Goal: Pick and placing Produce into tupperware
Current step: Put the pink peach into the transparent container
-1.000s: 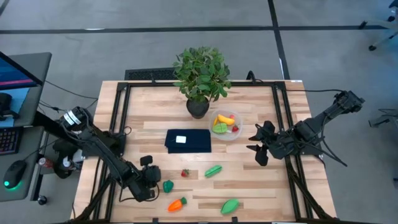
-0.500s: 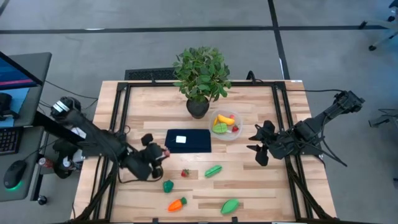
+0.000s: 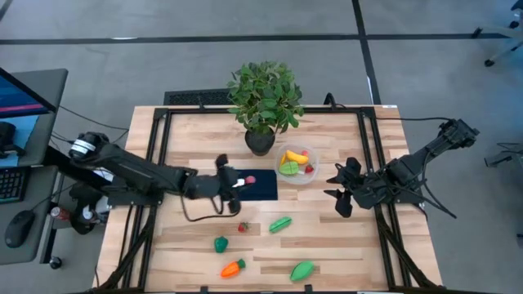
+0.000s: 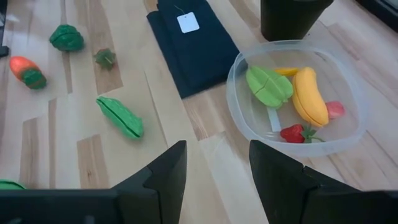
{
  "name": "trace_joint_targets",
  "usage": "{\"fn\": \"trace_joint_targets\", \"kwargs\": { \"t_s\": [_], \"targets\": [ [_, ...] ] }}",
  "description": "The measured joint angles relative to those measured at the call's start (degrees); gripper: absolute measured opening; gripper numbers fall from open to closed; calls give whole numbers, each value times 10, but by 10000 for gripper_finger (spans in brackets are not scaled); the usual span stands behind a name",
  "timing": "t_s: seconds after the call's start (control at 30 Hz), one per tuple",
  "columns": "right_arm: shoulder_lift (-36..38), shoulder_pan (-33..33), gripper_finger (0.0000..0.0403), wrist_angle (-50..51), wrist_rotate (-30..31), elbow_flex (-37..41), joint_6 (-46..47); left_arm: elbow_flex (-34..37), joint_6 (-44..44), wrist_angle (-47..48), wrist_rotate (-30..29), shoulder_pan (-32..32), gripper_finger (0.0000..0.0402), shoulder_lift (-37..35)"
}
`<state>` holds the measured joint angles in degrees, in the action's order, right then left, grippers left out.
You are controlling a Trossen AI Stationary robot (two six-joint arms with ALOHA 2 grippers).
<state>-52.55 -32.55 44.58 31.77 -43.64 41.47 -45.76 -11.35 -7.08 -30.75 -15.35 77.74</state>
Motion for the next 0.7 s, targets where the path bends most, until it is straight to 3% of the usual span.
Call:
{"fn": "trace_joint_targets", "kwargs": {
  "t_s": [0.23,0.53,0.7],
  "targets": [
    [0,-1,166,-5,-1,0,5,0,19,-145,90,53,115,90],
    [0,-1,166,-14,-2,0,5,-6,8,-318,95,80,115,206],
    [0,-1,166,-16,-2,0,5,-53,7,-340,95,99,115,265]
  ]
}}
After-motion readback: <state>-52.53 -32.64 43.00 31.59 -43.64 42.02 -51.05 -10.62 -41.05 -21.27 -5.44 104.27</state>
